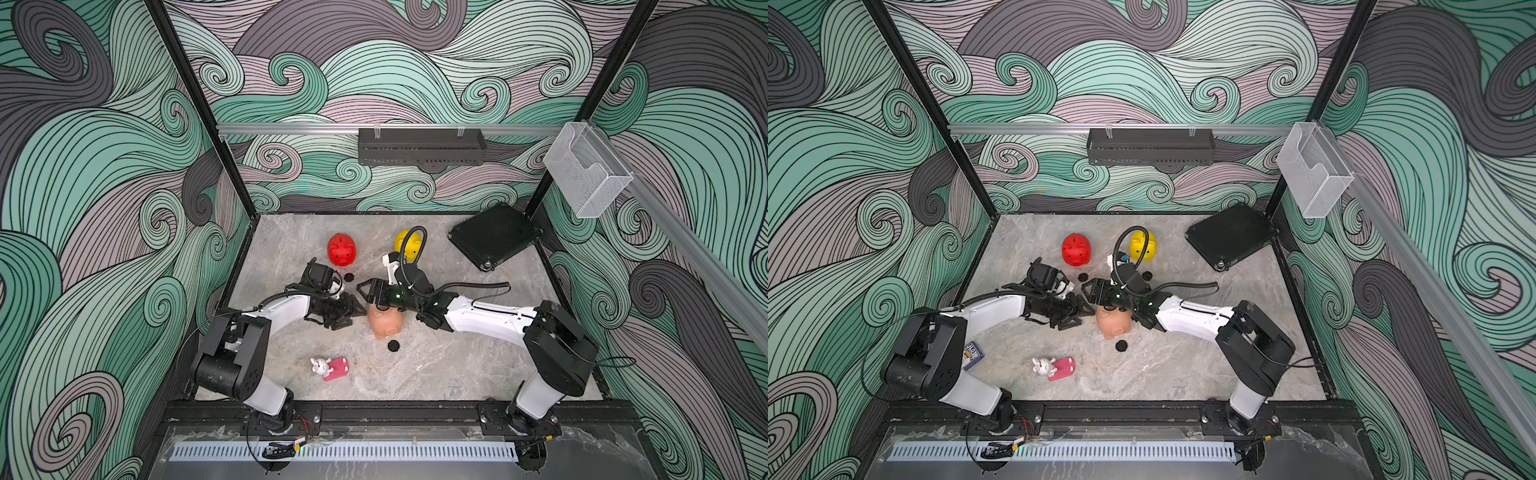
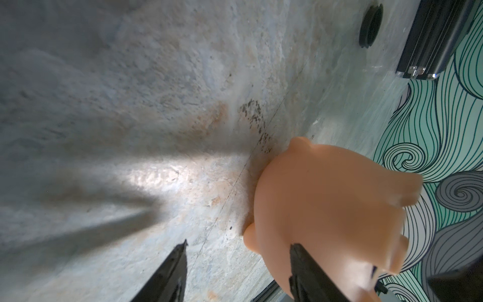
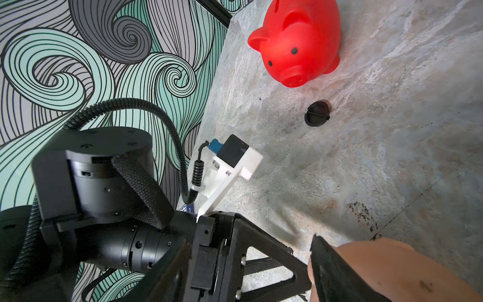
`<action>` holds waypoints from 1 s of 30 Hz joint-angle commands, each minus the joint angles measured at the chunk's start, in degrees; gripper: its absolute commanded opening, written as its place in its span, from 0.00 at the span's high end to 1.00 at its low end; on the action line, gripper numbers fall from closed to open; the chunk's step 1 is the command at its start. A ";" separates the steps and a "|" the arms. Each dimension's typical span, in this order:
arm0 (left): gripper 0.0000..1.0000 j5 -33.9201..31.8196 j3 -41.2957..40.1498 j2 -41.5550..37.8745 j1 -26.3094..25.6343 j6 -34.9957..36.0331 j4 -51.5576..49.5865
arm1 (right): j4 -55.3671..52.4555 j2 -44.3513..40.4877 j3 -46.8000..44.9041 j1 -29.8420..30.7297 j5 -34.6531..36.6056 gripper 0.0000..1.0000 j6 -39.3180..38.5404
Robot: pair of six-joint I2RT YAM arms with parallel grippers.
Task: Close piggy banks
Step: Turn over the piggy bank at the center of the board.
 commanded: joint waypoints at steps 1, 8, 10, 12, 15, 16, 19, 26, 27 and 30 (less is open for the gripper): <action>0.38 -0.35 1.69 -2.26 0.64 0.95 -2.81 | -5.37 -2.93 2.81 0.26 -0.98 0.26 -4.82; 0.37 -1.31 5.33 -5.31 0.83 0.12 -9.03 | -20.11 -11.19 5.31 -0.22 -0.30 0.25 -10.85; 0.37 -1.85 5.96 -8.00 0.83 -1.16 -10.84 | -25.65 -14.06 5.43 -0.52 0.65 0.25 -11.60; 0.37 -1.79 5.47 -9.88 0.85 -3.34 -11.70 | -30.85 -17.11 5.05 -1.04 1.35 0.25 -11.90; 0.37 -1.95 5.01 -13.46 0.83 -4.87 -13.54 | -37.85 -22.29 3.41 -1.58 2.13 0.25 -12.09; 0.37 -2.41 5.14 -14.69 0.82 -5.11 -14.69 | -40.16 -24.17 2.74 -1.66 2.66 0.25 -12.18; 0.36 -3.38 5.83 -17.03 0.87 -6.72 -16.29 | -45.57 -28.82 0.74 -1.76 4.63 0.24 -11.89; 0.36 -0.27 6.49 -16.56 0.65 -6.07 -15.26 | -49.82 -32.81 -3.59 -1.94 6.35 0.23 -9.82; 0.36 -0.18 6.51 -16.74 0.60 -5.11 -15.85 | -49.82 -32.59 -3.69 -2.10 6.80 0.24 -9.89; 0.35 1.80 6.55 -17.45 0.63 -2.97 -17.61 | -50.37 -30.49 -2.60 -2.90 7.22 0.25 -10.13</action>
